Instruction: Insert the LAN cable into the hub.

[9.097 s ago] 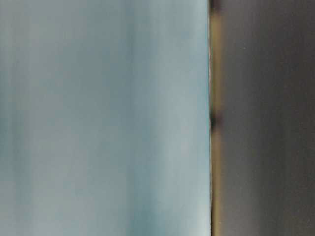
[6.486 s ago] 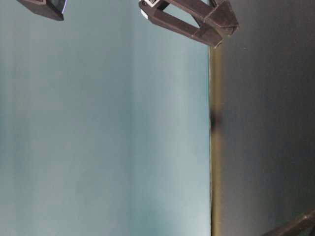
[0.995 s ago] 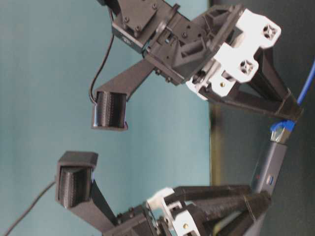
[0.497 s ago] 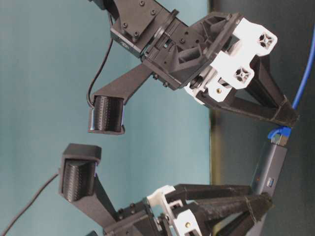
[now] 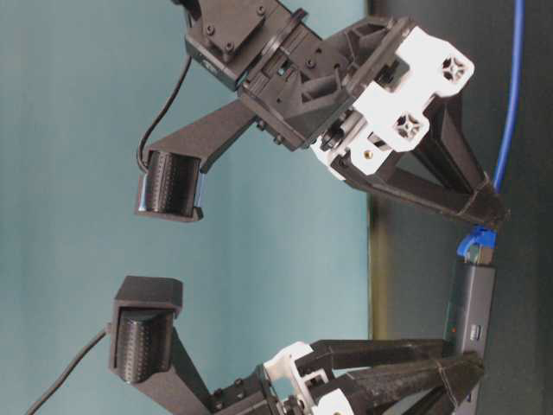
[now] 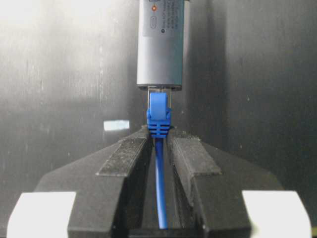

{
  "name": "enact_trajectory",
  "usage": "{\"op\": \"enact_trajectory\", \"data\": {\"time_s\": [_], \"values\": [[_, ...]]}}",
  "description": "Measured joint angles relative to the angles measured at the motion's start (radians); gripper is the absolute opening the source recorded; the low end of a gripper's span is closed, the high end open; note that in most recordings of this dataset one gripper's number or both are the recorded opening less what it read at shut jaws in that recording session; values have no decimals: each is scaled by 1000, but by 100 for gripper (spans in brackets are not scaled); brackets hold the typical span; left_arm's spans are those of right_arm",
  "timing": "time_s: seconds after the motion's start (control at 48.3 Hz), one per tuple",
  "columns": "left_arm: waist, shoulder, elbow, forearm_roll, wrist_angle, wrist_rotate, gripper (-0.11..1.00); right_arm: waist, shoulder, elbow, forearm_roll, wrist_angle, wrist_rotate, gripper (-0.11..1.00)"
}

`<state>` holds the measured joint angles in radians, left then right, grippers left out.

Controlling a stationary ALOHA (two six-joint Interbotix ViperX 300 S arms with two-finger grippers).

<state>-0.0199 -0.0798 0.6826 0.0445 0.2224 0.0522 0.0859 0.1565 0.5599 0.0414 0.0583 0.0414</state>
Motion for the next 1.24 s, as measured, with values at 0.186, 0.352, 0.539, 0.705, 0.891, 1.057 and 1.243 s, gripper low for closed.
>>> {"op": "enact_trajectory", "data": {"time_s": [0.186,0.352,0.539,0.705,0.891,1.057,1.243], "values": [[0,0,5,0,-11,-29,28,2,-2,5,0,-5,0,54],[-2,0,25,-2,-11,-67,31,2,-8,15,0,-6,2,85],[0,-3,40,-2,-14,-98,81,0,-52,77,3,-43,3,83],[0,-5,46,-2,-14,-100,84,-2,-149,183,26,-167,15,83],[0,-26,71,-2,-15,-103,84,-8,-285,324,31,-276,72,82],[2,-112,98,-2,-40,-103,84,-25,-399,413,31,-296,92,82],[2,-256,163,0,-110,-107,84,-29,-546,469,31,-296,92,82]]}}
